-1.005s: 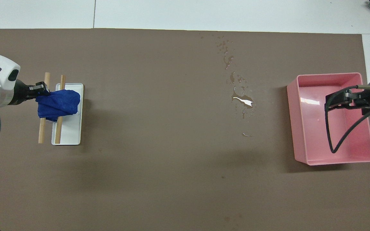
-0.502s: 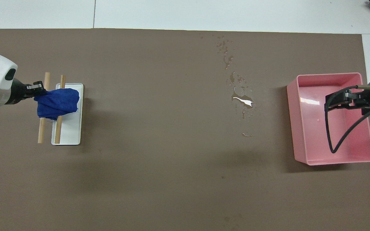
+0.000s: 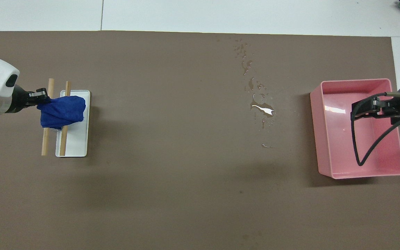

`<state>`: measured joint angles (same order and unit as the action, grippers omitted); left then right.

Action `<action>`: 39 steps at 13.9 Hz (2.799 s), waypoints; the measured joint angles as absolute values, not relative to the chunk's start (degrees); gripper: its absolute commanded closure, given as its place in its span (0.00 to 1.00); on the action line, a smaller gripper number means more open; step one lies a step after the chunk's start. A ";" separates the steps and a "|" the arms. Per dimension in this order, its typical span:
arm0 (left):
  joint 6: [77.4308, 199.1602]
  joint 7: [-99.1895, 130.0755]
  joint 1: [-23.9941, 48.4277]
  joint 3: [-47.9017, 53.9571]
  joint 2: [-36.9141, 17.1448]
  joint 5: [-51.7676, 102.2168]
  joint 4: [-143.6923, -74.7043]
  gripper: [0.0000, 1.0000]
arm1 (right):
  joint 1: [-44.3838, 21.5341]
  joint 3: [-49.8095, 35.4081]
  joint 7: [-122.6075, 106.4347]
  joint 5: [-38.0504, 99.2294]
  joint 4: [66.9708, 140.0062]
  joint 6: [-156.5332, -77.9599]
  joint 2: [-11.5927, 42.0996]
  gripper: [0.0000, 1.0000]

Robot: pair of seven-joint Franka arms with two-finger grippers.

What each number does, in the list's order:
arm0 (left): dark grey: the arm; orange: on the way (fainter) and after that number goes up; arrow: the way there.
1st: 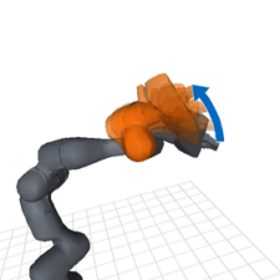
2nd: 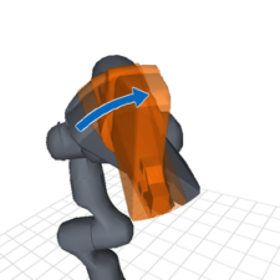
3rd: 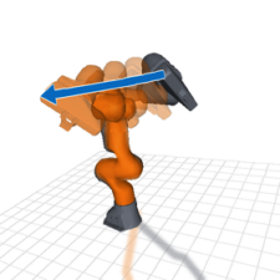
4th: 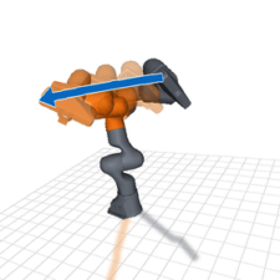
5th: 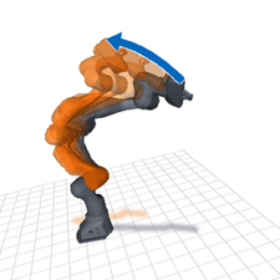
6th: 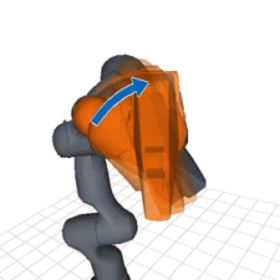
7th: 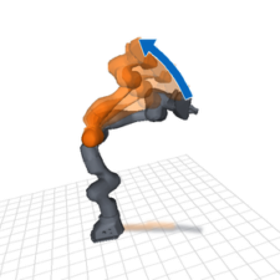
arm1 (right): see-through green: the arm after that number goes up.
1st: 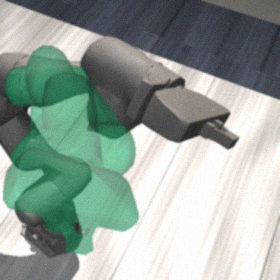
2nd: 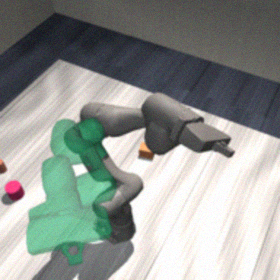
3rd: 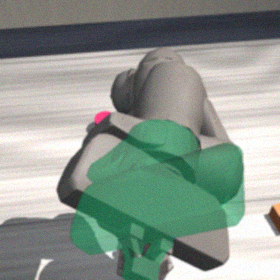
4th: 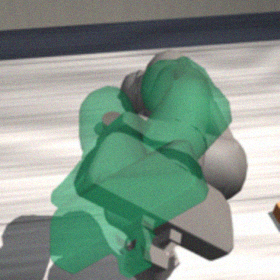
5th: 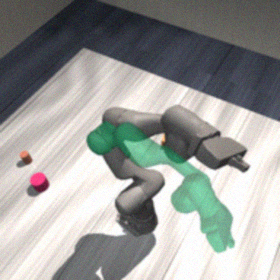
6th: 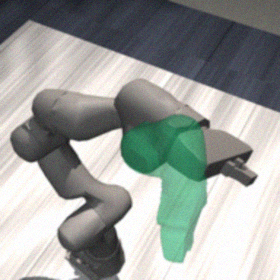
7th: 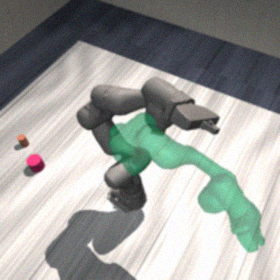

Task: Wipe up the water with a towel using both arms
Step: 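Close the left gripper on the blue cloth, then lift the blue cloth off the tray with the left gripper, then carry the cloth toward the right gripper while the right gripper reaches it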

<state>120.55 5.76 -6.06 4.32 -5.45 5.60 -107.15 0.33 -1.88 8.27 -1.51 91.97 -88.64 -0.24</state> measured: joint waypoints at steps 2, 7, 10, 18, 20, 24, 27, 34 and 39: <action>117.24 8.61 -5.83 4.56 -4.99 5.65 -104.75 1.00 | 0.31 -1.93 8.27 -1.51 91.97 -88.65 -0.34 0.00; 107.00 36.11 0.27 6.07 -4.10 5.87 -97.77 1.00 | 0.10 -2.74 8.27 -1.38 91.93 -88.77 -0.55 0.00; 106.92 58.59 4.31 9.68 -3.88 8.18 -96.79 1.00 | 0.08 -3.25 9.08 -0.77 91.93 -88.84 -0.66 0.00; 127.59 117.49 17.37 12.89 -5.01 19.27 -96.51 1.00 | -4.72 -4.10 37.31 5.23 92.36 -94.72 -0.66 0.00; 132.27 125.61 19.86 12.96 -5.39 19.94 -96.52 1.00 | -5.88 -4.19 46.61 8.16 92.88 -95.53 -0.66 0.00; 137.78 133.37 23.63 12.93 -5.97 20.14 -96.61 1.00 | -8.04 -4.21 66.32 13.47 94.08 -99.74 -0.38 0.00; 139.04 134.93 25.84 12.93 -6.17 20.21 -96.69 1.00 | -9.57 -4.25 76.55 16.13 94.51 -103.74 0.48 0.00; 141.45 137.16 29.93 12.91 -6.18 20.27 -96.70 1.00 | -13.40 -4.27 88.29 16.80 94.60 -110.70 3.06 0.00; 142.19 137.47 31.95 12.88 -6.18 20.29 -96.70 1.00 | -13.24 -4.21 88.45 18.81 94.61 -110.71 3.21 1.00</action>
<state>142.19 137.47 31.95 12.88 -6.18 20.29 -96.70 -13.24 -4.21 88.45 18.81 94.61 -110.71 3.21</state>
